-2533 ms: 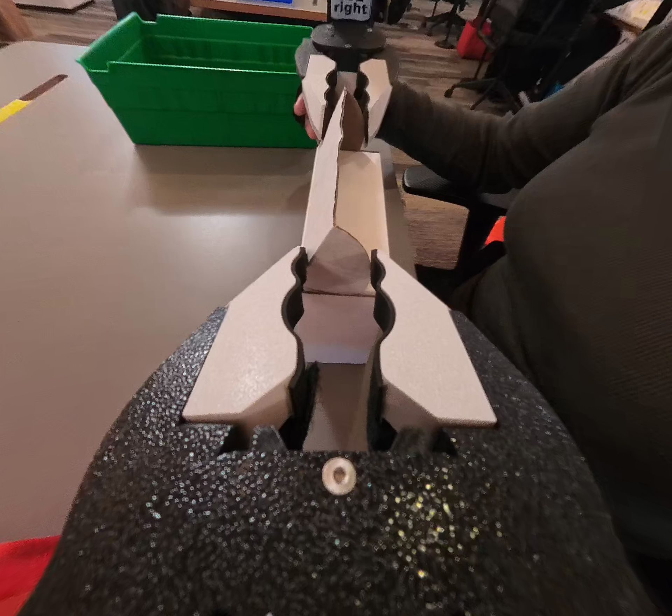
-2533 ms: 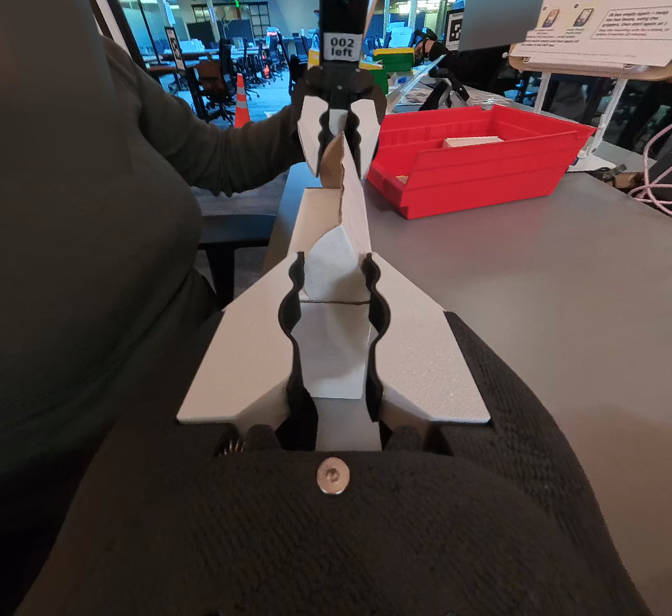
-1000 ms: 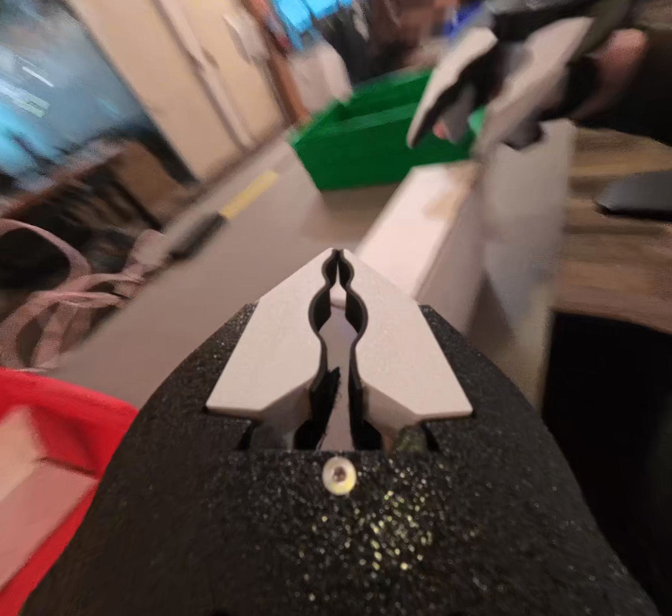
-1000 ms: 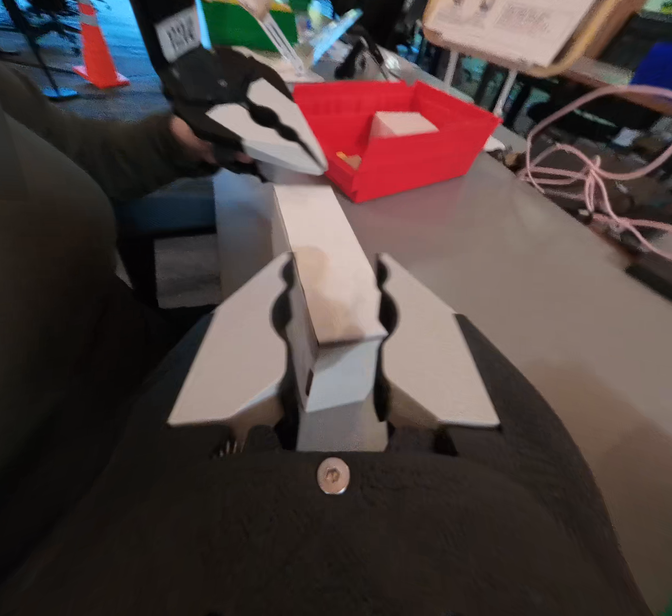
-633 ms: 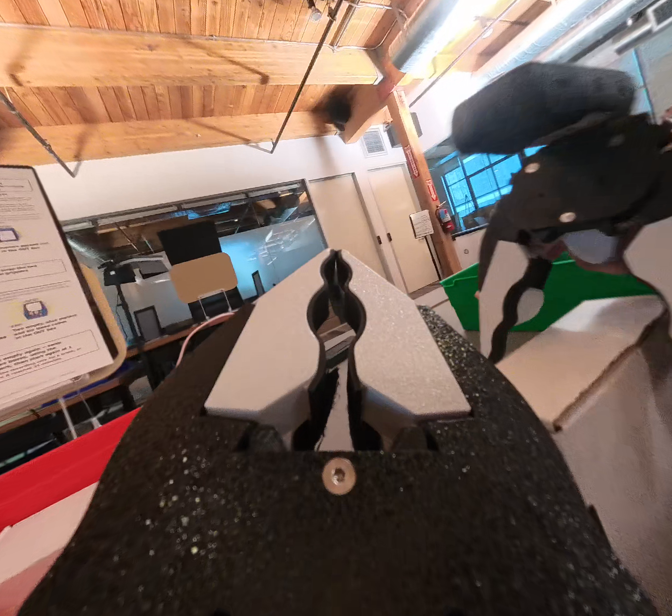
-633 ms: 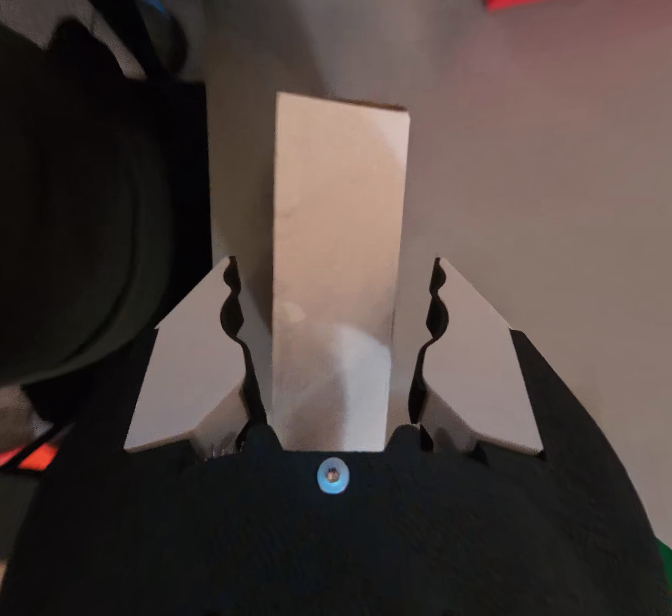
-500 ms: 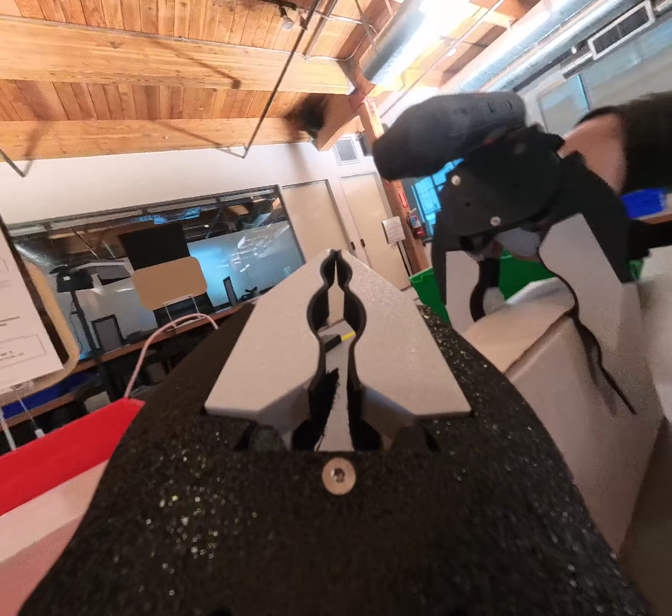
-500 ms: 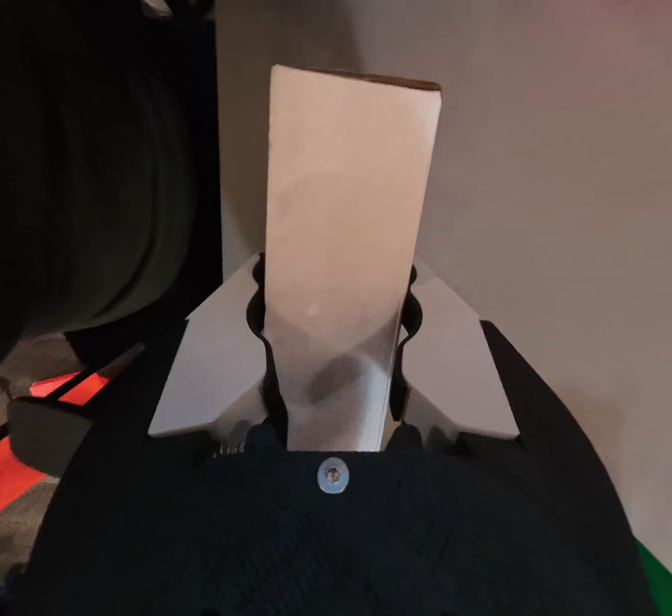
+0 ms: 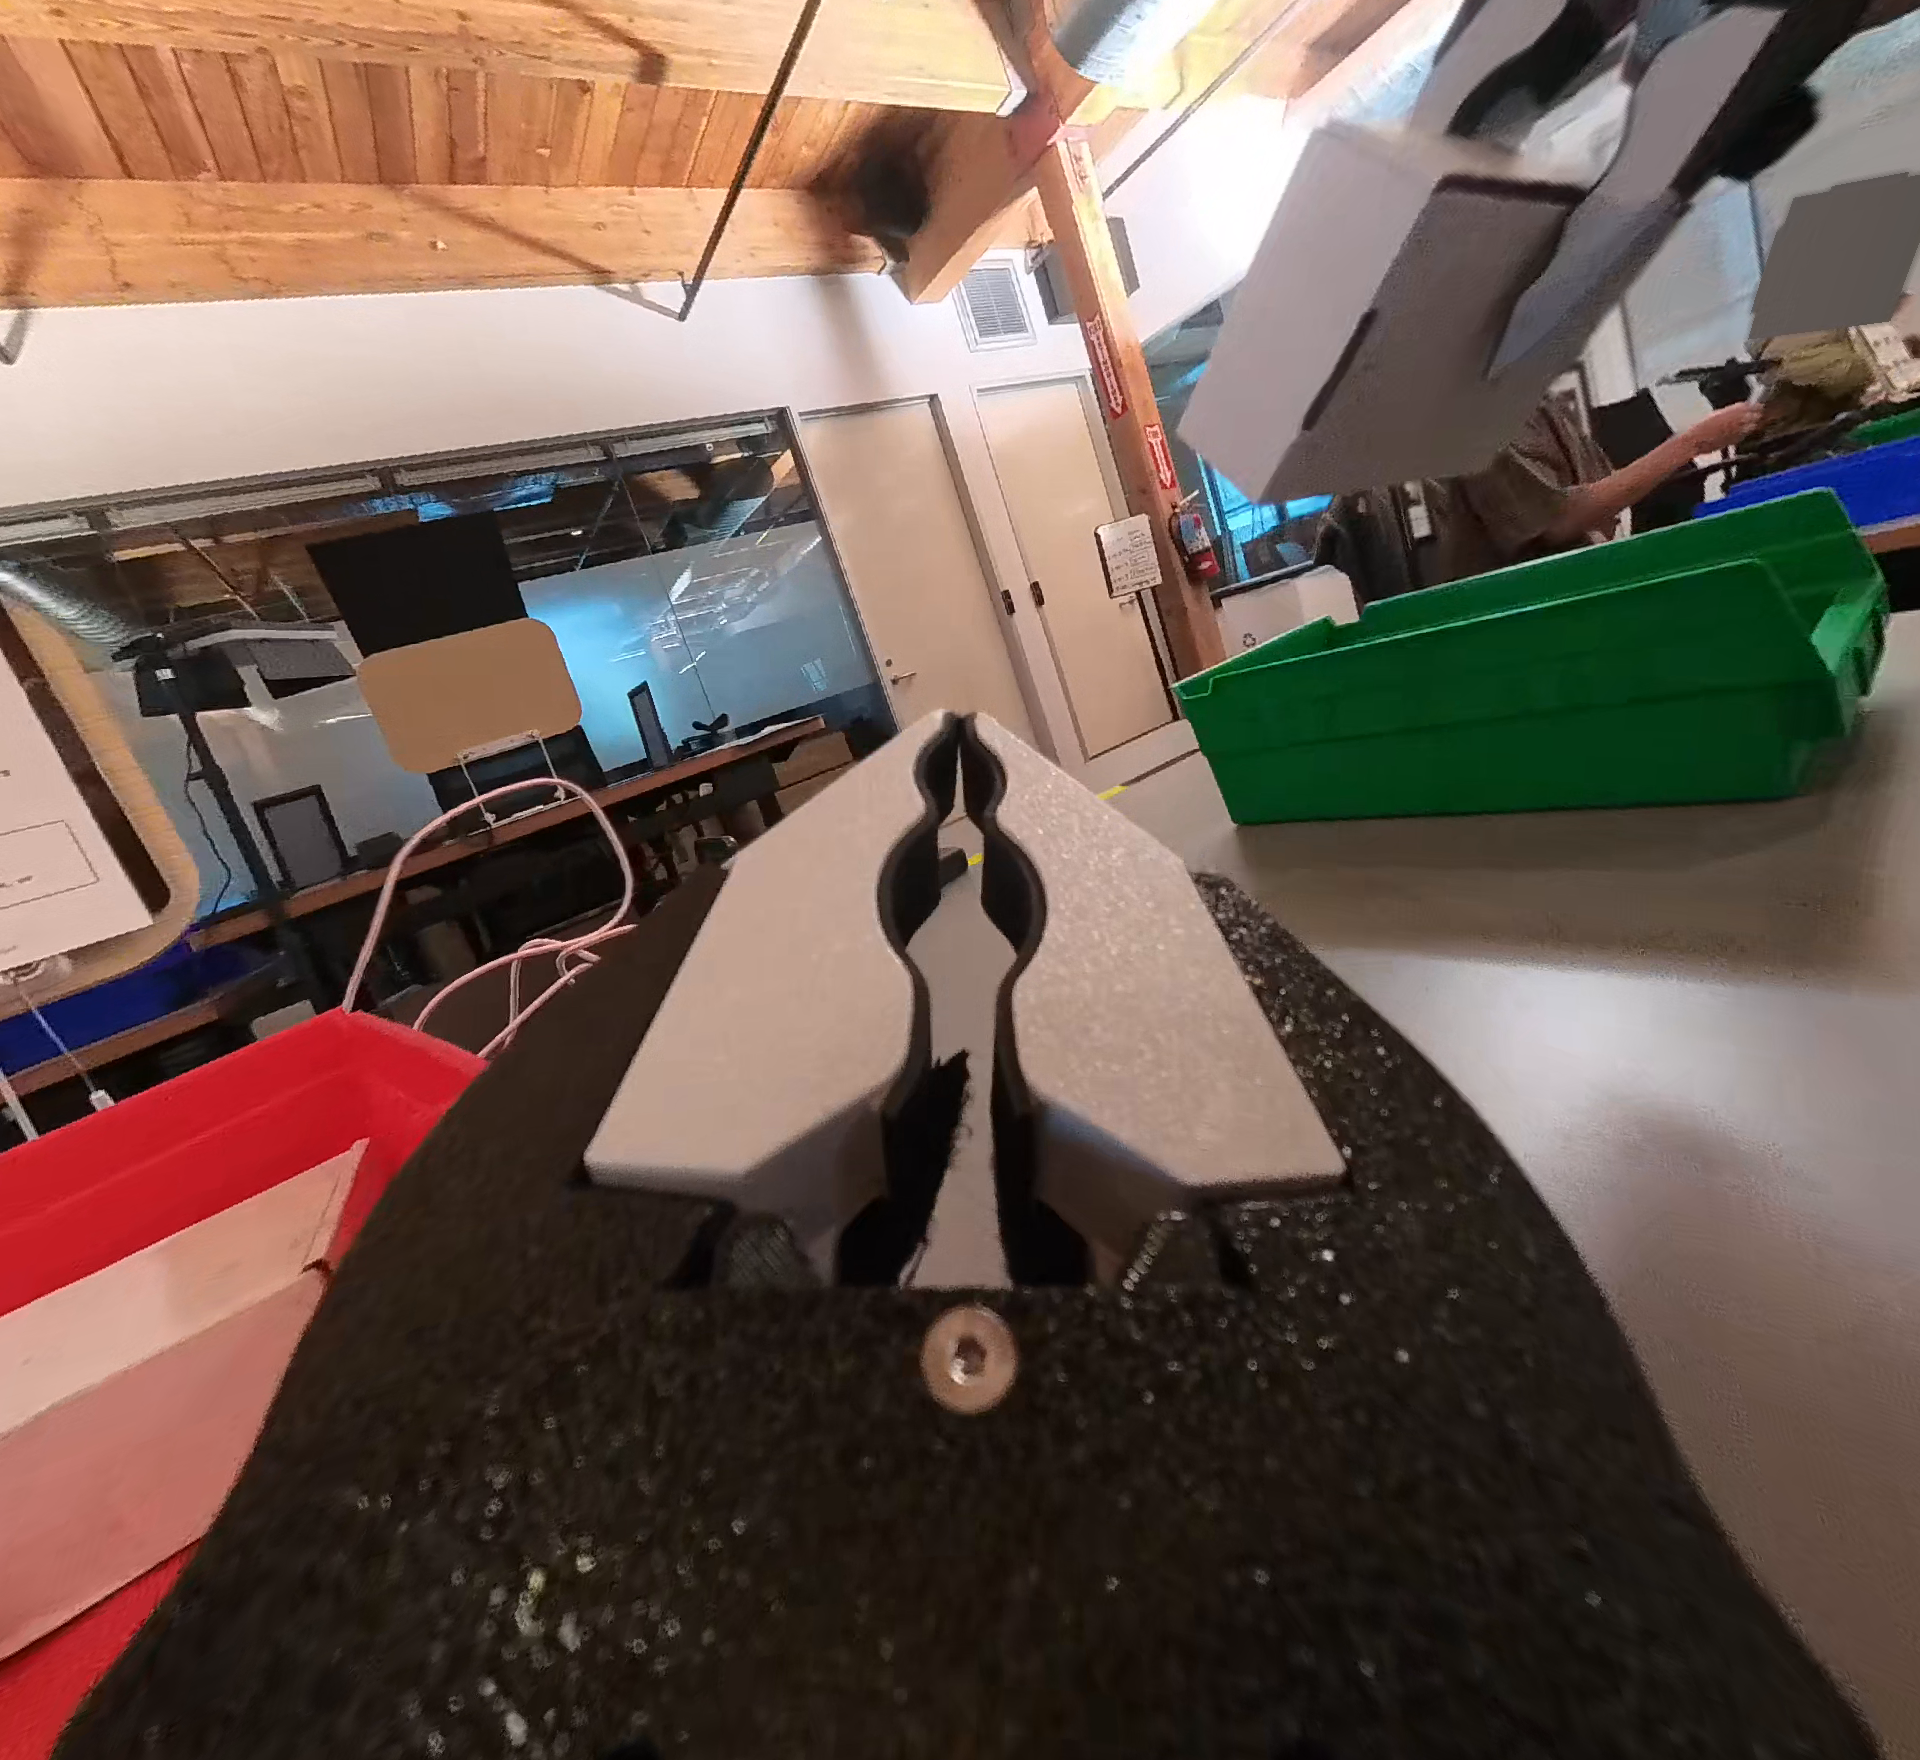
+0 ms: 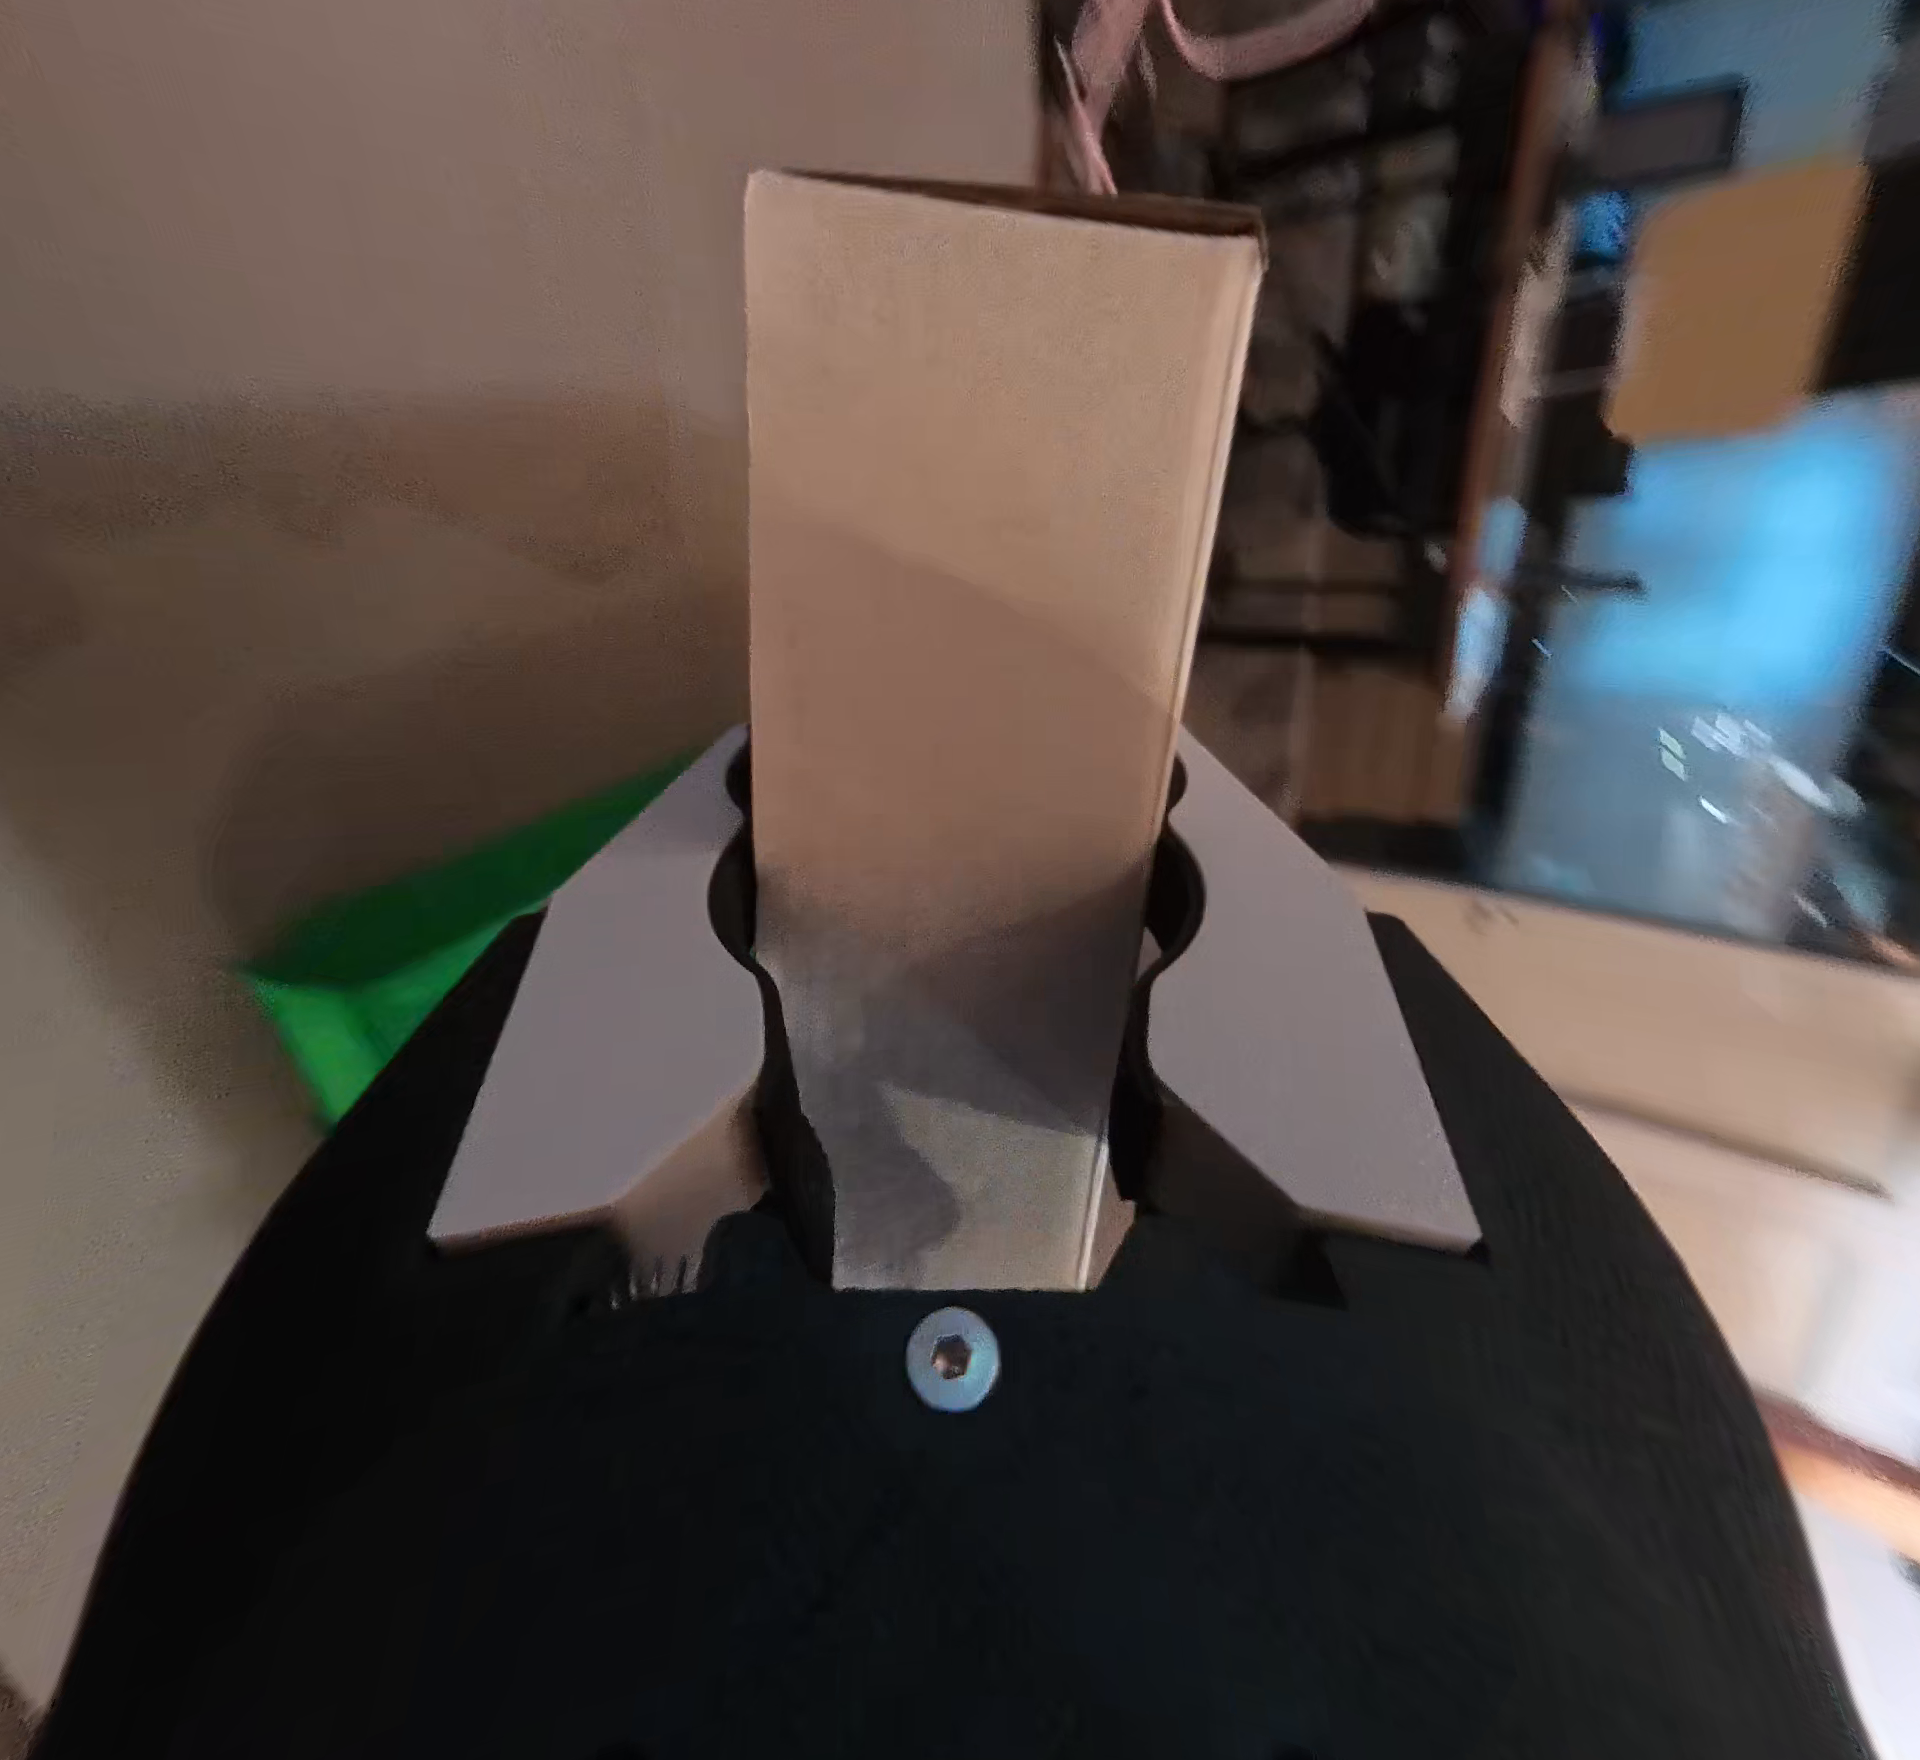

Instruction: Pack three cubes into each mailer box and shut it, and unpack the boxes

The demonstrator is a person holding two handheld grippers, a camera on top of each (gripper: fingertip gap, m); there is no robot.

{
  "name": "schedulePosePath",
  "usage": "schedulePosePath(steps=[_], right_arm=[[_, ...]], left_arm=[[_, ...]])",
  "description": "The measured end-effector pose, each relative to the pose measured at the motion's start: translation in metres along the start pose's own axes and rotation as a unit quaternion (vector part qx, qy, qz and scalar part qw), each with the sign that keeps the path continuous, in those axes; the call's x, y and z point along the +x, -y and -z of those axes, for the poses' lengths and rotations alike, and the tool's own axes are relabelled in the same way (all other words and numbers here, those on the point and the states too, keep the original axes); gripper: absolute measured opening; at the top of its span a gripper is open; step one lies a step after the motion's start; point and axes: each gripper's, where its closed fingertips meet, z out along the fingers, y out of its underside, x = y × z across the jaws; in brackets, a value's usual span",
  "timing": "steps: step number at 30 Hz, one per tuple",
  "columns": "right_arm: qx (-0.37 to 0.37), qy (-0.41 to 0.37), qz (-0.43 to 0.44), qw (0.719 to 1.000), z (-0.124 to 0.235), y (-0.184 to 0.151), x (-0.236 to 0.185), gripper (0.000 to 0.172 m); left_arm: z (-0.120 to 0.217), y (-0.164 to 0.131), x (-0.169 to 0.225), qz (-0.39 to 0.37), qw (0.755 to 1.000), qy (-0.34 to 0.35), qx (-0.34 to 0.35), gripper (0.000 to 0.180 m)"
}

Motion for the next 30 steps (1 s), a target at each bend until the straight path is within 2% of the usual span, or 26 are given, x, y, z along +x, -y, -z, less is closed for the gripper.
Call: schedulePosePath(steps=[3, 5, 8, 15, 18, 21, 22, 23, 25, 27, 30], right_arm=[[-0.101, -0.044, 0.037, 0.993, -0.021, -0.081, 0.022, 0.072], [-0.15, -0.033, 0.054, 0.987, -0.045, -0.129, 0.017, 0.072], [-0.162, 0.014, 0.06, 0.985, -0.082, -0.172, -0.008, 0.073], [-0.109, -0.009, 0.133, 0.985, -0.153, -0.187, -0.034, 0.074], [-0.109, -0.04, 0.157, 0.981, -0.171, -0.194, -0.033, 0.076], [-0.076, -0.055, 0.153, 0.984, -0.178, -0.193, -0.034, 0.076], [-0.082, -0.034, 0.144, 0.986, -0.178, -0.196, -0.039, 0.073], [-0.097, -0.002, 0.128, 0.987, -0.179, -0.199, -0.046, 0.08], [-0.13, 0.057, 0.1, 0.985, -0.175, -0.205, -0.058, 0.105], [-0.145, 0.111, 0.071, 0.981, -0.164, -0.203, -0.068, 0.117], [-0.147, 0.162, 0.015, 0.976, -0.146, -0.193, -0.072, 0.117]], left_arm=[[-0.003, -0.004, 0.003, -0.007, 1.0, -0.004, -0.009, 0.0], [-0.004, -0.006, 0.004, -0.008, 1.0, -0.007, -0.016, 0.0], [-0.005, -0.011, 0.004, -0.002, 1.0, -0.01, -0.028, 0.0], [-0.007, -0.017, 0.001, 0.006, 0.999, -0.007, -0.042, 0.0], [-0.007, -0.018, 0.0, 0.01, 0.999, -0.007, -0.045, 0.0], [-0.006, -0.019, 0.0, 0.012, 0.999, -0.008, -0.049, 0.0], [-0.006, -0.02, 0.0, 0.012, 0.999, -0.008, -0.05, 0.0], [-0.006, -0.02, 0.0, 0.013, 0.999, -0.008, -0.051, 0.0], [-0.006, -0.02, 0.001, 0.016, 0.999, -0.009, -0.051, 0.0], [-0.005, -0.02, 0.001, 0.019, 0.998, -0.011, -0.051, 0.0], [-0.005, -0.021, 0.003, 0.025, 0.998, -0.016, -0.054, 0.0]])
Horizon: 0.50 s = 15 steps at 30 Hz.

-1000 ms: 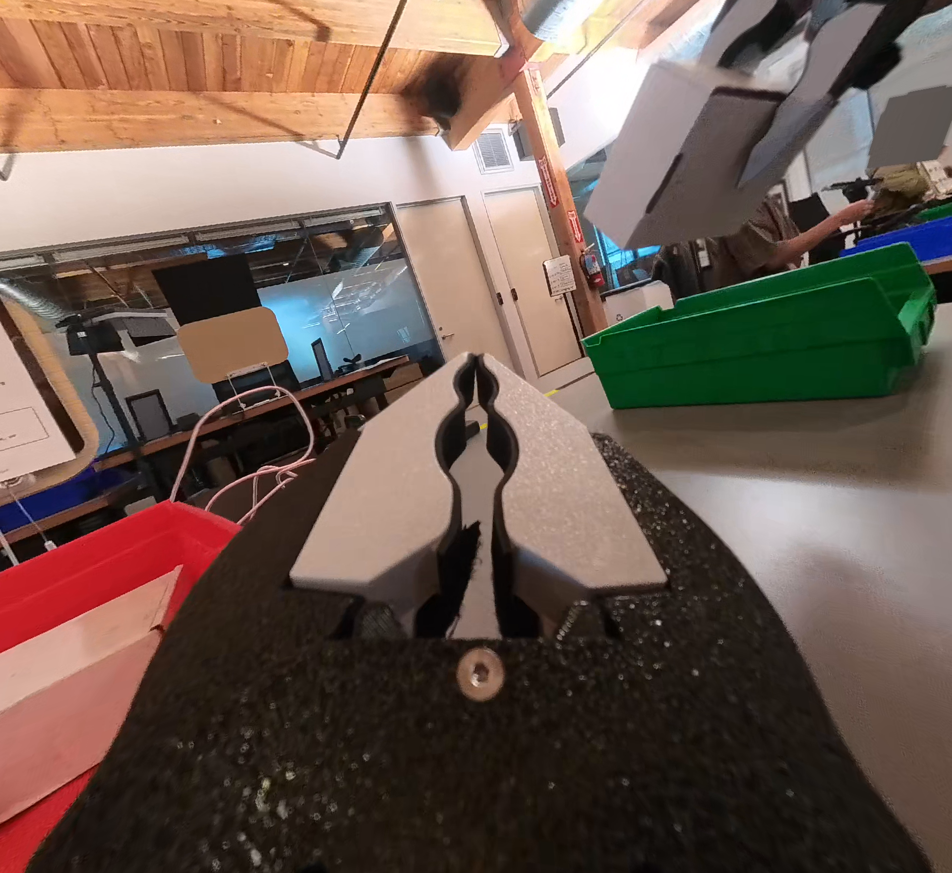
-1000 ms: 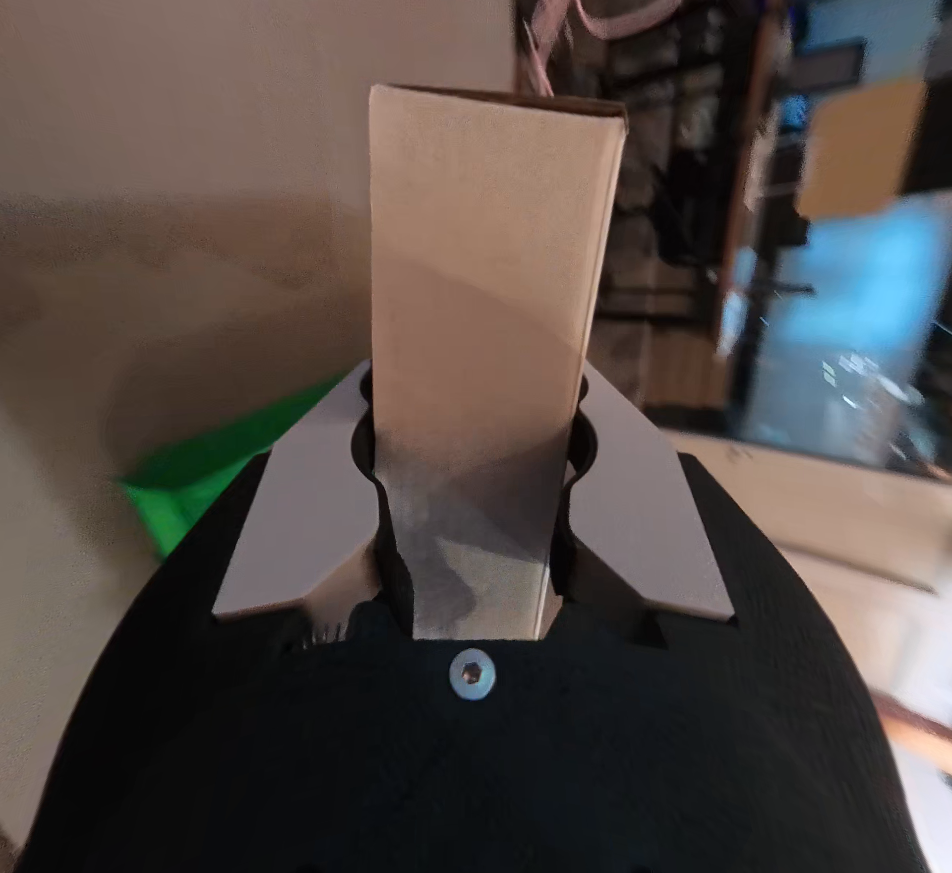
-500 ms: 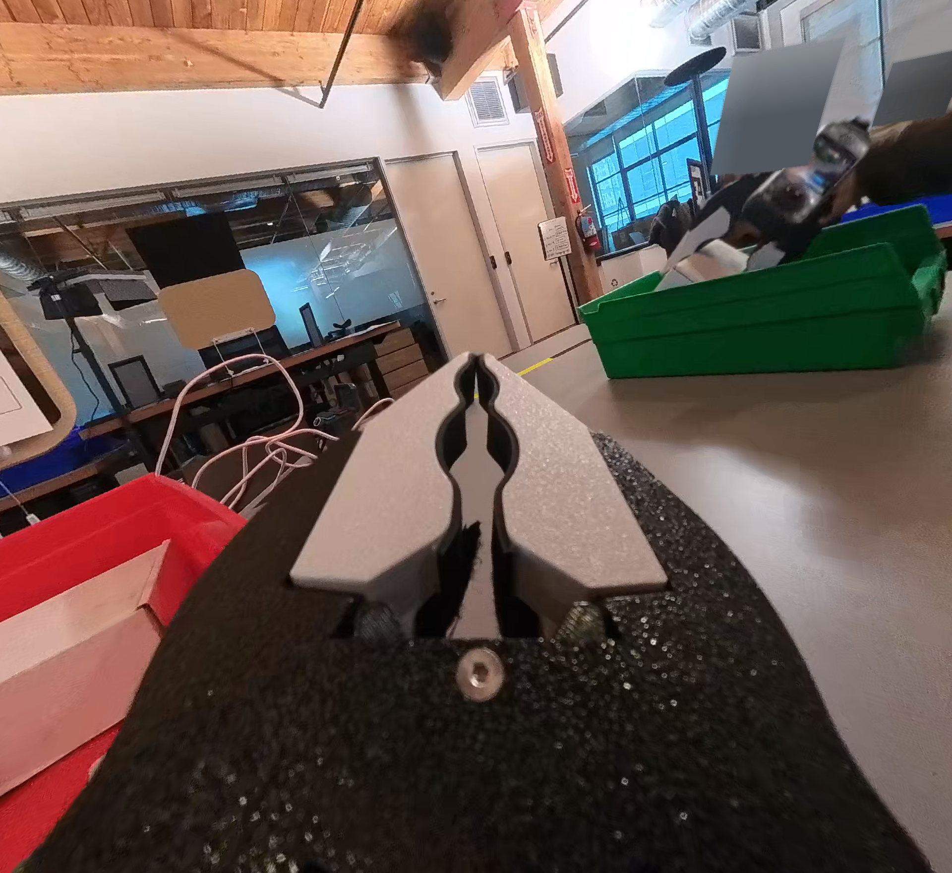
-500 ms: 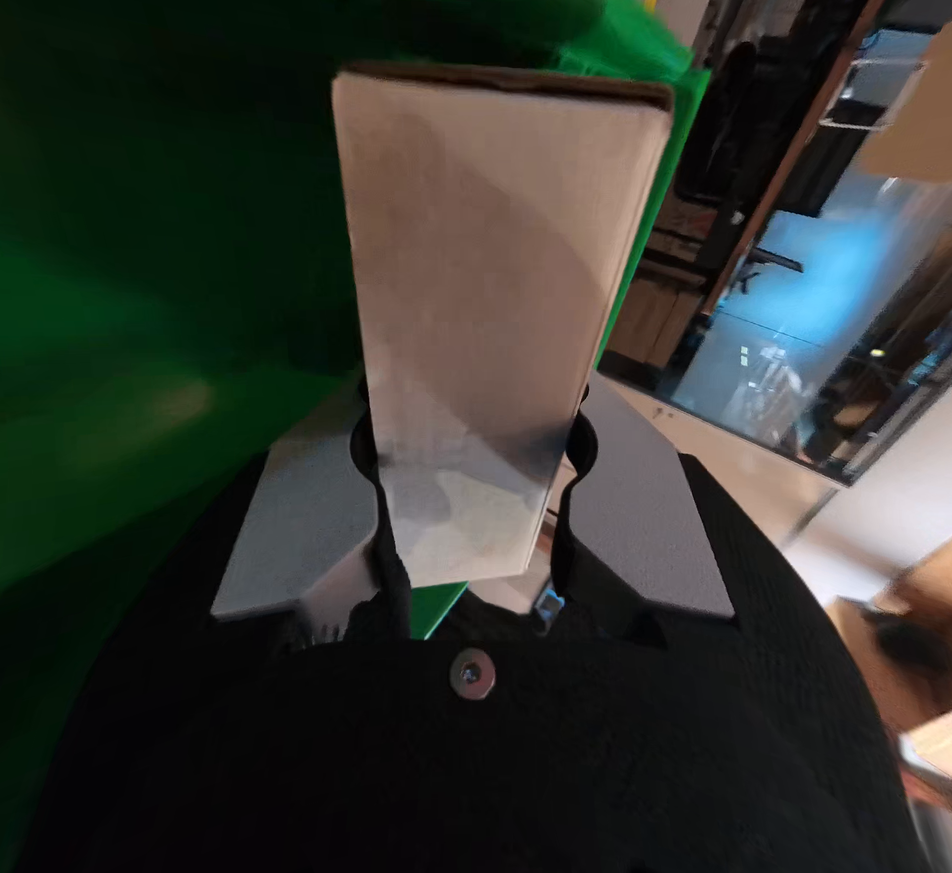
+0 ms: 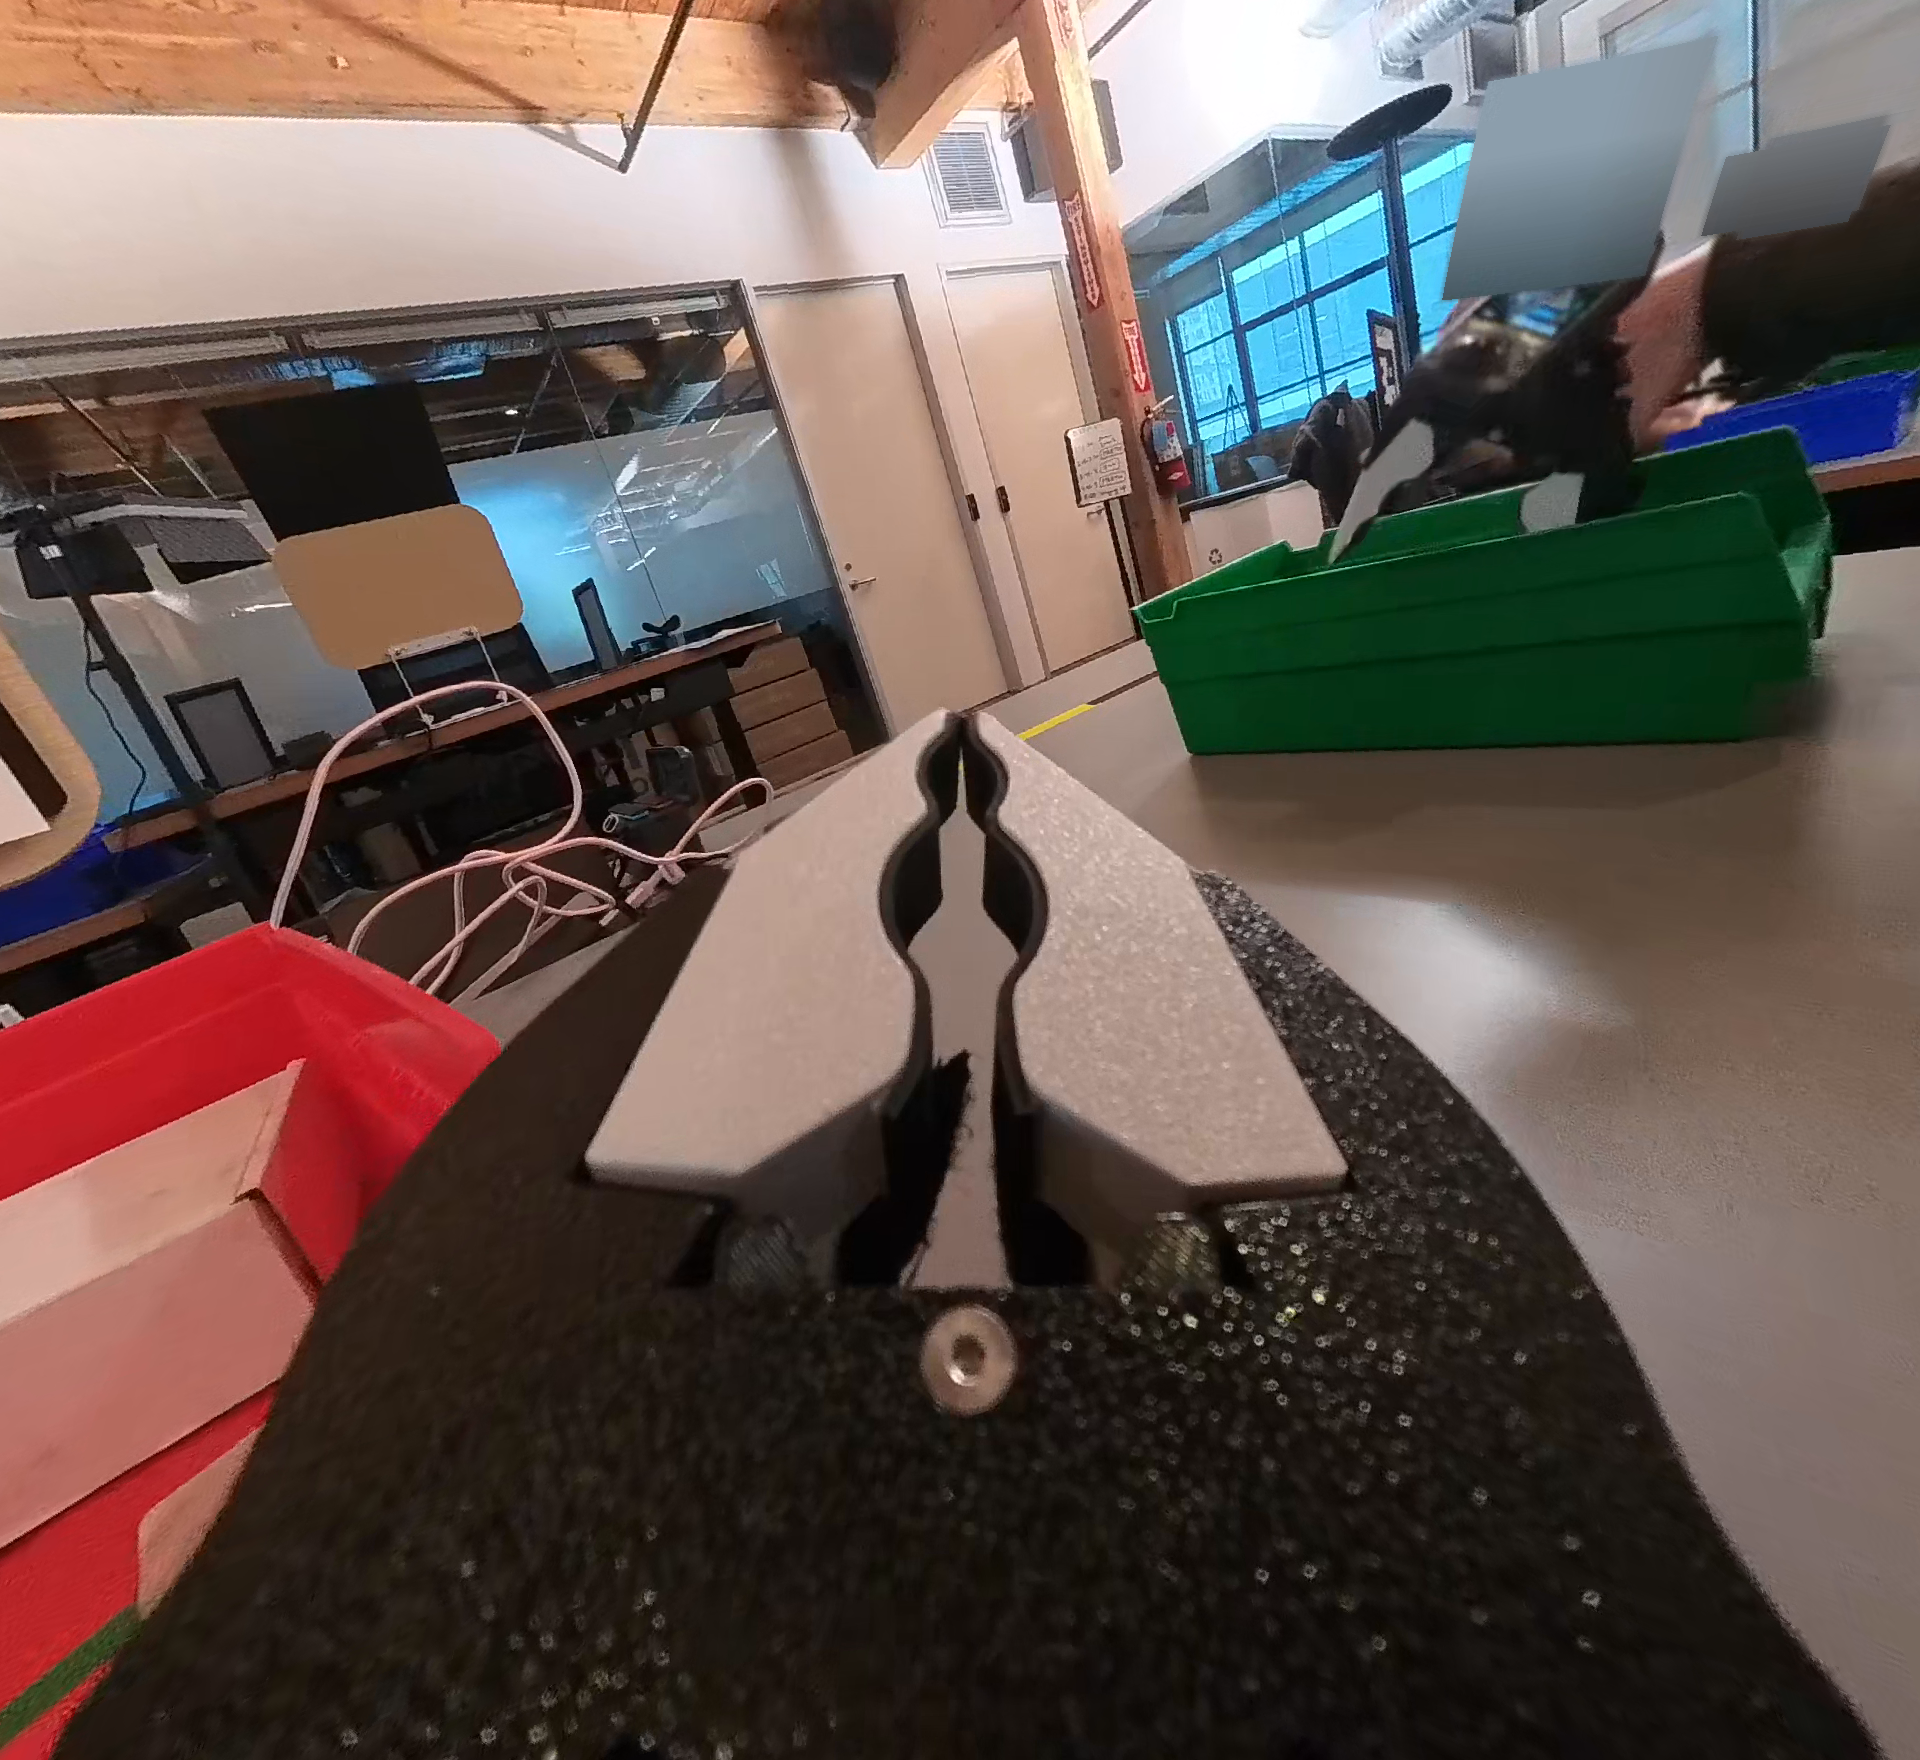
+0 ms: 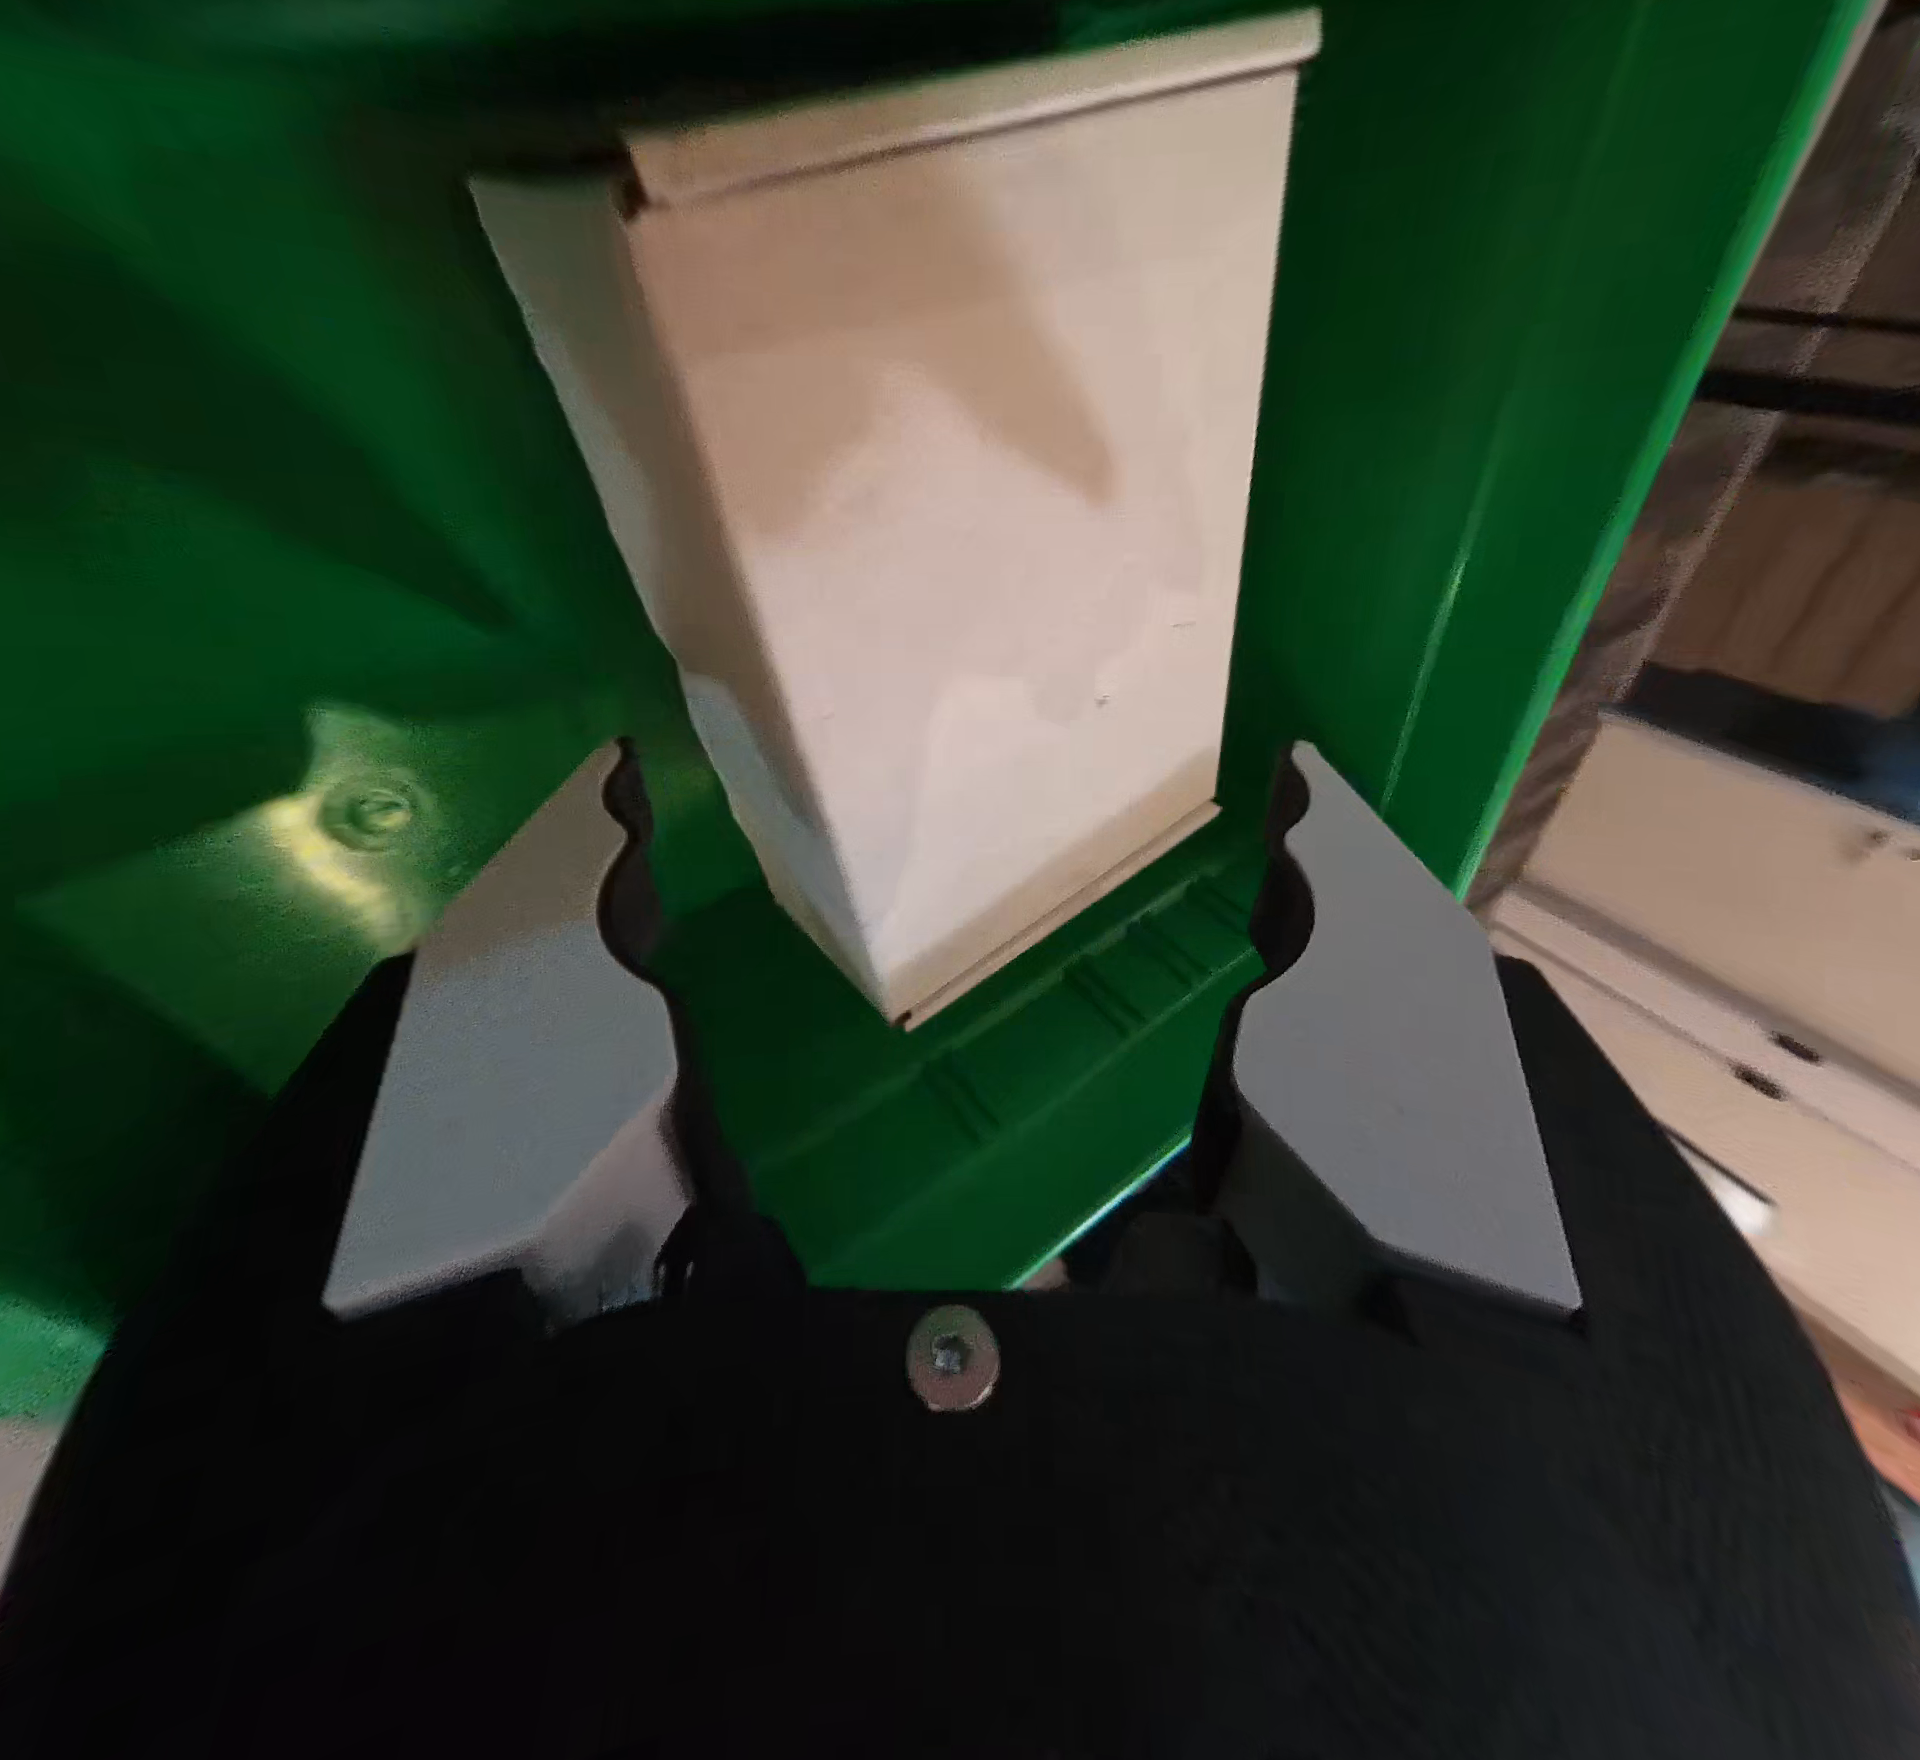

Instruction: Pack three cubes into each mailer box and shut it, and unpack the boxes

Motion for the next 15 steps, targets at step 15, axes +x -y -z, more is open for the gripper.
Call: schedulePosePath(steps=[15], right_arm=[[0.005, -0.098, -0.099, 0.99, -0.009, 0.009, 0.025, 0.094]], left_arm=[[0.001, -0.002, 0.003, 0.01, 1.0, -0.01, -0.007, 0.0]])
